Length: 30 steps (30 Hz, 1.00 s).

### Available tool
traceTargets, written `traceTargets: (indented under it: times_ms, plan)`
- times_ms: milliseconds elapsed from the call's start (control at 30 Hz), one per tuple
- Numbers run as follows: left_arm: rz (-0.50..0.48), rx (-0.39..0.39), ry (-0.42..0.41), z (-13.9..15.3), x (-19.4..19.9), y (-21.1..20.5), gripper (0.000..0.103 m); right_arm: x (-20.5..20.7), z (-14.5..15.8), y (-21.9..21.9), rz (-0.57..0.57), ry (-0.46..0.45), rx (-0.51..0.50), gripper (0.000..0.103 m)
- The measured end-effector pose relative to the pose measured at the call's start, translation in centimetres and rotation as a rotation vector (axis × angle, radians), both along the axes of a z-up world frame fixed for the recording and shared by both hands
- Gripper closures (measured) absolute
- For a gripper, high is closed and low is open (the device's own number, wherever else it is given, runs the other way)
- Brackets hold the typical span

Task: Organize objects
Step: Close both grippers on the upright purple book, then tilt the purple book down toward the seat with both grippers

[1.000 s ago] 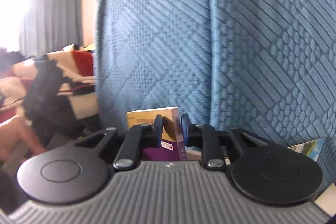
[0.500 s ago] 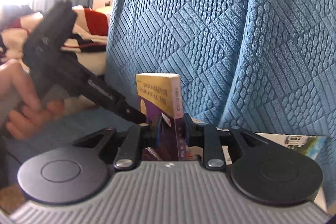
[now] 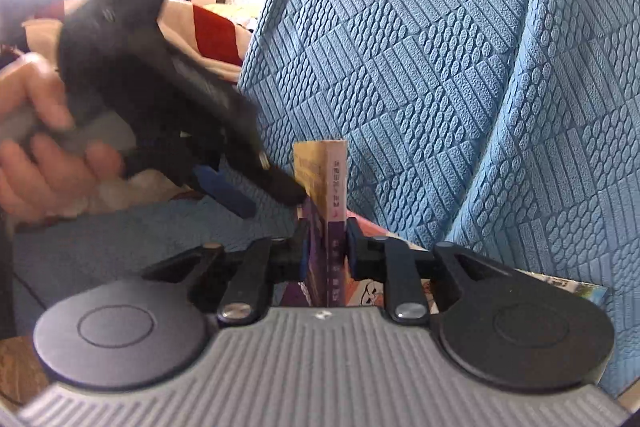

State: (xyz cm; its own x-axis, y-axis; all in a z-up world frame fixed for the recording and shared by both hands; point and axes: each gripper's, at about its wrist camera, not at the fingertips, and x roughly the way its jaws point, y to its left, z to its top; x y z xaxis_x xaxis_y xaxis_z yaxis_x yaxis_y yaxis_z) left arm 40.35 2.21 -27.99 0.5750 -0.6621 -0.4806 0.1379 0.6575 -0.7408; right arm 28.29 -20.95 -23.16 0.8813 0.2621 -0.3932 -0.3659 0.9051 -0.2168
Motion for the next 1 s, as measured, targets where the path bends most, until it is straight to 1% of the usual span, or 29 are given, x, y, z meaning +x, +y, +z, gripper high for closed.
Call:
traceTargets:
  times_ms: [67, 133, 233, 333, 433, 533, 600, 800, 900, 1000]
  plan:
    - [-0.009, -0.068, 0.014, -0.1, 0.2, 0.2, 0.027, 0.2, -0.1, 0.6, -0.006, 0.007, 0.0, 0.087]
    - [-0.013, -0.098, 0.037, -0.8, 0.5, 0.0, 0.026, 0.0, -0.2, 0.8, -0.019, 0.015, -0.007, 0.087]
    - [-0.012, -0.121, 0.066, -1.3, 0.8, -0.3, 0.025, -0.3, -0.4, 0.9, -0.044, 0.03, -0.011, 0.087]
    - [-0.015, -0.116, 0.07, -0.5, 0.0, -0.5, 0.023, -1.0, -0.5, 0.4, -0.063, 0.041, -0.01, 0.087]
    - [-0.02, -0.133, 0.057, 0.0, -0.1, -0.7, 0.018, -1.3, -0.6, 0.3, -0.074, 0.049, -0.01, 0.087]
    - [-0.005, -0.153, 0.063, 0.0, -0.3, -0.5, 0.009, -2.2, -0.8, 0.2, -0.078, 0.056, -0.011, 0.087]
    - [-0.002, -0.171, 0.075, -0.3, -0.1, -0.3, 0.008, -2.5, -1.0, 0.3, -0.078, 0.059, -0.017, 0.087]
    - [0.009, -0.235, 0.144, -1.8, 0.1, 0.6, 0.008, -4.9, -1.6, 0.7, -0.069, 0.078, -0.038, 0.087]
    - [0.007, -0.291, 0.203, -3.2, 0.4, 1.1, 0.008, -5.8, -1.8, 1.1, -0.054, 0.087, -0.056, 0.087]
    - [0.002, -0.365, 0.285, -5.2, 0.8, 1.3, 0.009, -7.2, -2.1, 1.6, -0.039, 0.092, -0.078, 0.087]
